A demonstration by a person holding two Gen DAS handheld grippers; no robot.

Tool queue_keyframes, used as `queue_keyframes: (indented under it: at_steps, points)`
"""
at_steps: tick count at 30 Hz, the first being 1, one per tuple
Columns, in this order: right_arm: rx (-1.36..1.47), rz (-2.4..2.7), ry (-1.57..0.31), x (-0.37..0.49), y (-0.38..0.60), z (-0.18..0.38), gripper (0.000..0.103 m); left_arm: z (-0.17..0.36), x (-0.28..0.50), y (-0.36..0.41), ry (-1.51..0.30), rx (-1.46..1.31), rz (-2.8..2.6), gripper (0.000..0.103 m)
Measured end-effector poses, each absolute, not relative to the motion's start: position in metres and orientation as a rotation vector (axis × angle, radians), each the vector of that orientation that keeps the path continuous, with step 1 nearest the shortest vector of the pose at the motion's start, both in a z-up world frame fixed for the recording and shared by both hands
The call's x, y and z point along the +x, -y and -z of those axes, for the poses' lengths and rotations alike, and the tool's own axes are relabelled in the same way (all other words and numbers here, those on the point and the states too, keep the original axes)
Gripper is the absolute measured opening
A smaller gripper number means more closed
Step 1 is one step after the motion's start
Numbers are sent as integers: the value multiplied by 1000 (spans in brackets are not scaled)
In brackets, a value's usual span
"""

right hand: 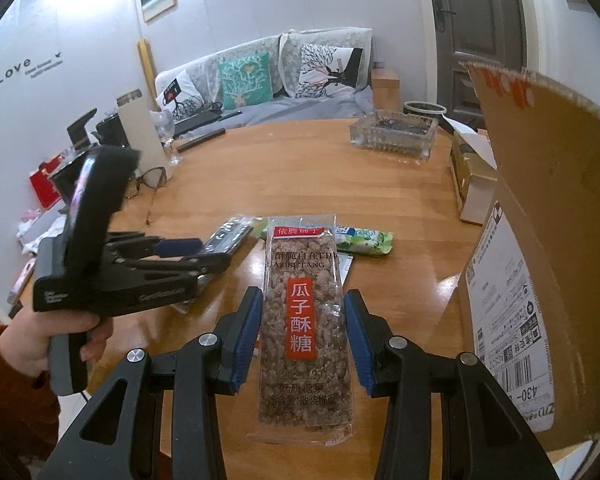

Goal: Organize snacks
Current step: 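Grasp the dark sesame candy bar with the left gripper while the right gripper grasps the seed candy bar, then carry both candy bars over the box and release them inside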

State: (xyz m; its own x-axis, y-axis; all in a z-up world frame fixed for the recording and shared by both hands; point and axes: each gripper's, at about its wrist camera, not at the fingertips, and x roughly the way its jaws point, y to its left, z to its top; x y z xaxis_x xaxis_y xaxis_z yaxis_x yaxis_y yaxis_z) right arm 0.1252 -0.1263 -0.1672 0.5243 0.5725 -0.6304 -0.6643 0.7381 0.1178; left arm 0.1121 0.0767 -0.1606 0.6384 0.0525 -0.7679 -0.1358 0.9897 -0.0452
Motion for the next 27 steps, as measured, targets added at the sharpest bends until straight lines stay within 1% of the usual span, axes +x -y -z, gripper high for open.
queue_keyframes:
  at_steps: [4, 8, 16, 22, 27]
  points:
    - [-156, -743, -688, 114, 122, 161, 38, 144, 85, -80, -829, -100, -116, 38]
    - [-152, -757, -655, 101, 119, 144, 38, 115, 60, -80, -767, -77, -122, 38]
    - [-118, -830, -528, 77, 127, 75, 38, 32, 24, -56, -623, -13, -93, 38]
    - [-87, -813, -417, 69, 168, 23, 38, -33, 18, -12, -509, 29, -12, 38]
    - [-81, -709, -358, 76, 221, -2, 38, -68, 35, 36, -457, 64, 94, 38]
